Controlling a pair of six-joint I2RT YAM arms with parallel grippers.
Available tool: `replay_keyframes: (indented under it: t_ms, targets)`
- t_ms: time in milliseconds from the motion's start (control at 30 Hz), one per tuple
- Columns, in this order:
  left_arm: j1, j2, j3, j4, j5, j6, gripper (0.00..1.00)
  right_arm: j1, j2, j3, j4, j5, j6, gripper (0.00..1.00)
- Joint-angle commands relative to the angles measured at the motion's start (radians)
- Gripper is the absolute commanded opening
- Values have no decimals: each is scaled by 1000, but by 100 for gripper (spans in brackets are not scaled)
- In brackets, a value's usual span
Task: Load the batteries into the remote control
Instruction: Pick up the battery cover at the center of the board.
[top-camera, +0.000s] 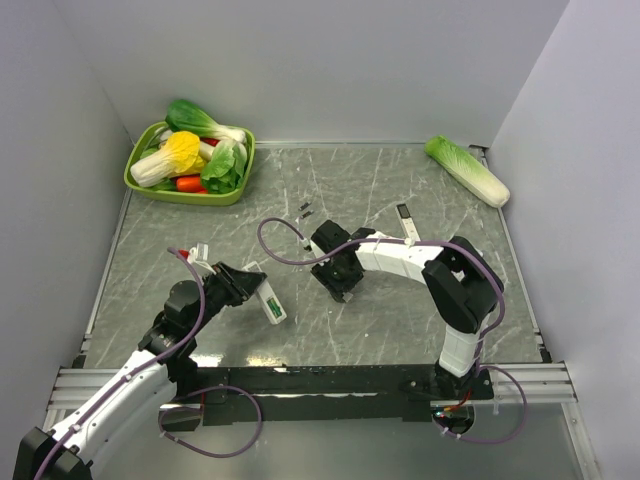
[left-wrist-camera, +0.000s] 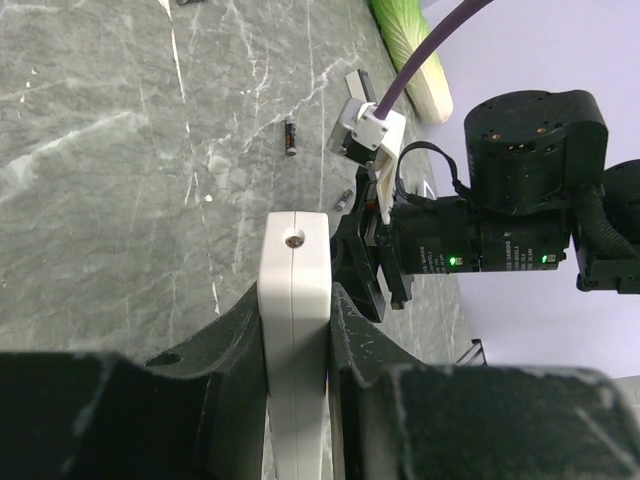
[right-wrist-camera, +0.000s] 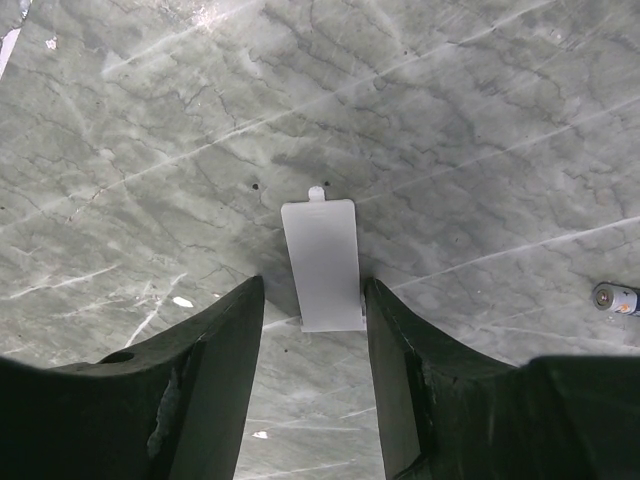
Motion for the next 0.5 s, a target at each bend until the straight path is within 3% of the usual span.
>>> replay_keyframes:
  t_ms: [0, 467]
  targets:
    - [-2, 2, 21, 73, 11, -17, 2, 1, -24, -35, -24, 38, 12, 53]
    - [-2, 14, 18, 86, 16, -20, 1, 3, -53, -75, -55, 82, -21, 51]
